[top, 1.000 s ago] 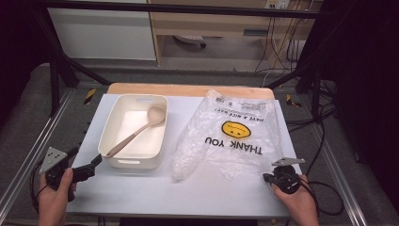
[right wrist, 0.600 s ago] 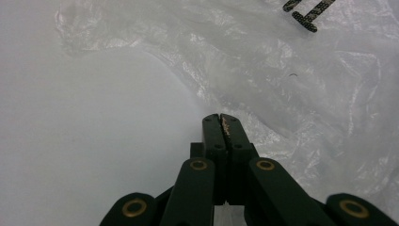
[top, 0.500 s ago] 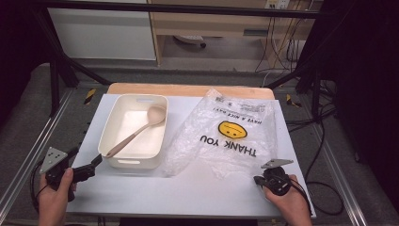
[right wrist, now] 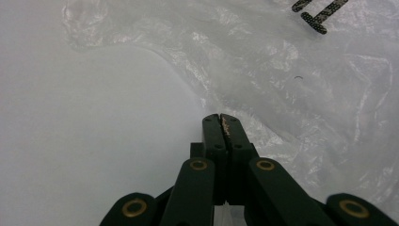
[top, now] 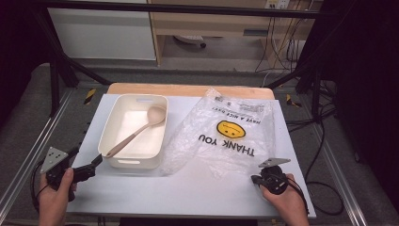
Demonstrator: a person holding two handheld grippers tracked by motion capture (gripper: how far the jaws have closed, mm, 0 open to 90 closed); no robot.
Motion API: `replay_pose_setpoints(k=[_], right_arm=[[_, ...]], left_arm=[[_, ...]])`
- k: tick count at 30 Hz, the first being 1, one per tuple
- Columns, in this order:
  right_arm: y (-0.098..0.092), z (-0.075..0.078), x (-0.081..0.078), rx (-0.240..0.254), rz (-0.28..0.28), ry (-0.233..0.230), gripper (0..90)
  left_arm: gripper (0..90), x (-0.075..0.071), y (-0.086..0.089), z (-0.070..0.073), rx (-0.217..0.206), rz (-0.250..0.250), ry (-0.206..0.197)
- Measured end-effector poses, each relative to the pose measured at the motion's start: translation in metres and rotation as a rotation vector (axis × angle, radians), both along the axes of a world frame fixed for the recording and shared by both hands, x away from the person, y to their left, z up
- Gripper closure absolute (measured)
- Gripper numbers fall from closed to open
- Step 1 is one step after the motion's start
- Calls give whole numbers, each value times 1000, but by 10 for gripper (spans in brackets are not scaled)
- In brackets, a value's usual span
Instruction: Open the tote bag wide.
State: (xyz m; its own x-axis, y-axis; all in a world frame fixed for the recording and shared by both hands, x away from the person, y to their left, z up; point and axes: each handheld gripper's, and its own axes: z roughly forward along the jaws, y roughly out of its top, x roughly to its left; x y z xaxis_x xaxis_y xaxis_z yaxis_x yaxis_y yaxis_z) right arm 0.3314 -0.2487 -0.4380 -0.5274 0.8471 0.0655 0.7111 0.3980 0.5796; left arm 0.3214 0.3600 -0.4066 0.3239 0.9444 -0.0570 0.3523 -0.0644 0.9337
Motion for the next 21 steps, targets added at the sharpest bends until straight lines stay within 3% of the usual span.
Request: replay_pose_setpoints(k=[7,16,21], right_arm=[[1,0,1,-2,6,-11,871],[12,10,-3,13,51,-110,436],[36,14,4,35,90,-151,250]], left_arm=[[55,0,0,0,0,1,-1],[56,0,0,0,2,2,-2],[55,0,0,0,4,2,-1]])
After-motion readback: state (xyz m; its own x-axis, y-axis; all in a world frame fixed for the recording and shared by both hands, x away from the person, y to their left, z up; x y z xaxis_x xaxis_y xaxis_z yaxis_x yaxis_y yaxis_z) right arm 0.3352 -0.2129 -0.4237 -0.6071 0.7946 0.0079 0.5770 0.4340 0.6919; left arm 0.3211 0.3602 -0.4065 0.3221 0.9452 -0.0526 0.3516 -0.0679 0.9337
